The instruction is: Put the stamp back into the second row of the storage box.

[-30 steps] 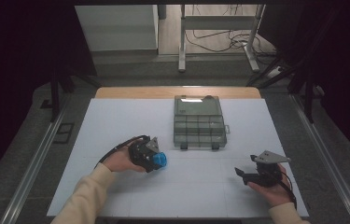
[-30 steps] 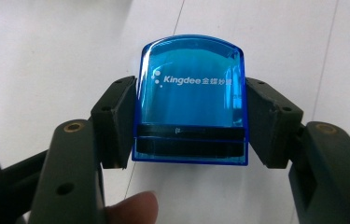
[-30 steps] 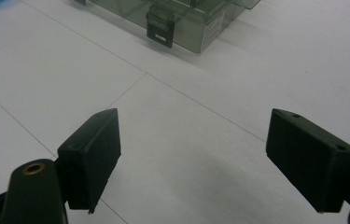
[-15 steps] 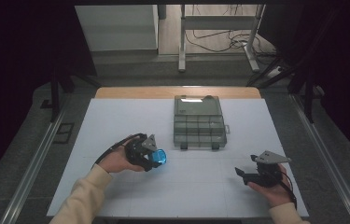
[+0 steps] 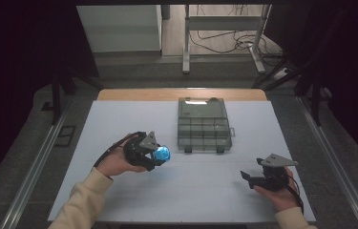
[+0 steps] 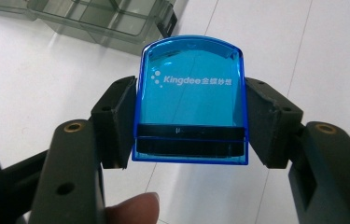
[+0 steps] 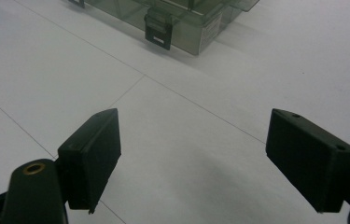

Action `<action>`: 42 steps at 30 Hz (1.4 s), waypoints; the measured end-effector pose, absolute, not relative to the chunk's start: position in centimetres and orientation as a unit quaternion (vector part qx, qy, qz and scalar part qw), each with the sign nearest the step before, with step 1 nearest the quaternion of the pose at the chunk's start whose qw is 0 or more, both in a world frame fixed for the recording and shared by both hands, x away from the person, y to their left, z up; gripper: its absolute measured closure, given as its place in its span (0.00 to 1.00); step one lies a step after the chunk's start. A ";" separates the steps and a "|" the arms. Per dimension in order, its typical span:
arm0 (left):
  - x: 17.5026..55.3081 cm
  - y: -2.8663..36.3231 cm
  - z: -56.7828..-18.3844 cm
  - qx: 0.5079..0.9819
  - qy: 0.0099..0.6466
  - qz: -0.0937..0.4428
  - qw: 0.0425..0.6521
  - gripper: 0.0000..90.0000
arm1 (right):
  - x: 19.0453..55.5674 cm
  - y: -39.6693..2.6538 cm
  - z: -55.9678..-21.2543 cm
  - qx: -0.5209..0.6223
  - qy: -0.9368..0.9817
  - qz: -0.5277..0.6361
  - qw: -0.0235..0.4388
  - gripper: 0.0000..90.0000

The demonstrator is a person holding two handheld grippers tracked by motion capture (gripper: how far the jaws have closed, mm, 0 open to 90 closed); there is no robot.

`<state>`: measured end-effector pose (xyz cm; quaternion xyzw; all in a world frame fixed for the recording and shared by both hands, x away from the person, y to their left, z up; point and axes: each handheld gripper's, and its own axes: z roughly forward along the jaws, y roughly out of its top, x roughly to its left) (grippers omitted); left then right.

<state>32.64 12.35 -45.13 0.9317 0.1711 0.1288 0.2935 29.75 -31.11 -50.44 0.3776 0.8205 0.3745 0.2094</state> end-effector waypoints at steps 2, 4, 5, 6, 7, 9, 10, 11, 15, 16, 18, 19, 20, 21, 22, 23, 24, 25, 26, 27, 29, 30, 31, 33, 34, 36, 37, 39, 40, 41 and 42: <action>32.7 12.2 -45.2 0.932 0.170 0.130 0.292 0.45 | 29.8 -31.1 -50.4 0.378 0.820 0.375 0.209 0.20; 32.8 11.9 -45.1 0.932 0.169 0.130 0.293 0.45 | 29.8 -31.1 -50.5 0.379 0.821 0.373 0.209 0.20; 32.9 11.8 -45.1 0.932 0.168 0.129 0.295 0.45 | 29.8 -31.1 -50.5 0.379 0.821 0.373 0.209 0.20; 33.1 11.6 -45.0 0.932 0.166 0.127 0.297 0.45 | 29.8 -31.1 -50.5 0.379 0.821 0.373 0.209 0.20; 33.3 11.5 -44.9 0.931 0.166 0.126 0.299 0.45 | 29.8 -31.1 -50.5 0.379 0.821 0.373 0.209 0.20; 33.7 11.1 -44.7 0.931 0.165 0.126 0.299 0.45 | 29.8 -31.1 -50.5 0.379 0.821 0.373 0.209 0.20; 33.9 10.9 -44.7 0.931 0.165 0.126 0.299 0.45 | 29.8 -31.1 -50.5 0.379 0.821 0.373 0.209 0.20; 34.1 10.7 -44.6 0.931 0.166 0.127 0.299 0.45 | 29.8 -31.1 -50.5 0.379 0.821 0.373 0.209 0.20; 34.8 10.1 -44.2 0.930 0.166 0.136 0.297 0.45 | 29.8 -31.2 -50.4 0.379 0.820 0.374 0.209 0.20; 34.9 10.0 -44.1 0.929 0.167 0.139 0.299 0.45 | 29.8 -31.2 -50.4 0.379 0.820 0.375 0.209 0.20; 35.2 9.7 -43.8 0.928 0.168 0.145 0.300 0.45 | 29.8 -31.2 -50.4 0.379 0.820 0.375 0.208 0.20; 35.4 9.6 -43.7 0.927 0.169 0.147 0.300 0.45 | 29.7 -31.2 -50.4 0.379 0.820 0.376 0.208 0.20; 35.5 9.4 -43.5 0.927 0.170 0.149 0.301 0.45 | 29.7 -31.2 -50.4 0.379 0.820 0.376 0.208 0.20; 35.6 9.3 -43.4 0.927 0.169 0.149 0.301 0.45 | 29.7 -31.2 -50.4 0.379 0.819 0.377 0.208 0.20; 35.8 9.1 -43.2 0.926 0.170 0.150 0.300 0.45 | 29.7 -31.2 -50.4 0.379 0.819 0.378 0.208 0.20; 35.9 9.0 -43.2 0.927 0.171 0.150 0.299 0.45 | 29.7 -31.2 -50.4 0.380 0.818 0.378 0.208 0.20; 36.1 8.9 -43.1 0.927 0.171 0.149 0.298 0.45 | 29.7 -31.2 -50.4 0.380 0.818 0.378 0.207 0.20; 36.2 8.7 -43.0 0.927 0.172 0.150 0.298 0.45 | 29.7 -31.2 -50.4 0.380 0.819 0.378 0.207 0.20; 36.4 8.6 -42.9 0.927 0.173 0.150 0.297 0.45 | 29.7 -31.2 -50.4 0.380 0.819 0.378 0.207 0.20; 36.5 8.5 -42.9 0.927 0.173 0.149 0.298 0.45 | 29.7 -31.2 -50.4 0.380 0.818 0.379 0.207 0.20; 36.9 8.3 -42.8 0.926 0.175 0.149 0.300 0.45 | 29.7 -31.2 -50.4 0.379 0.818 0.379 0.207 0.20; 37.1 8.2 -42.7 0.926 0.175 0.151 0.299 0.45 | 29.7 -31.2 -50.4 0.379 0.818 0.379 0.207 0.20; 37.3 8.1 -42.7 0.926 0.177 0.150 0.299 0.45 | 29.7 -31.2 -50.4 0.379 0.818 0.379 0.206 0.20; 37.7 7.8 -42.7 0.926 0.176 0.148 0.299 0.45 | 29.7 -31.3 -50.4 0.379 0.819 0.379 0.206 0.20; 37.9 7.6 -42.7 0.927 0.175 0.150 0.297 0.45 | 29.7 -31.3 -50.4 0.379 0.819 0.379 0.207 0.20; 38.3 7.3 -42.7 0.926 0.175 0.149 0.300 0.45 | 29.7 -31.3 -50.4 0.380 0.818 0.380 0.206 0.20; 38.5 7.1 -42.7 0.926 0.175 0.147 0.301 0.45 | 29.7 -31.3 -50.4 0.379 0.818 0.380 0.207 0.20; 38.8 6.8 -42.8 0.927 0.172 0.148 0.297 0.45 | 29.7 -31.3 -50.4 0.380 0.817 0.380 0.207 0.20; 38.9 6.6 -42.8 0.928 0.171 0.148 0.296 0.45 | 29.7 -31.3 -50.4 0.380 0.817 0.380 0.208 0.20; 39.1 6.4 -42.8 0.929 0.169 0.147 0.295 0.45 | 29.7 -31.3 -50.4 0.380 0.817 0.380 0.208 0.20; 39.2 6.2 -42.8 0.930 0.168 0.145 0.293 0.45 | 29.7 -31.3 -50.3 0.380 0.818 0.380 0.207 0.20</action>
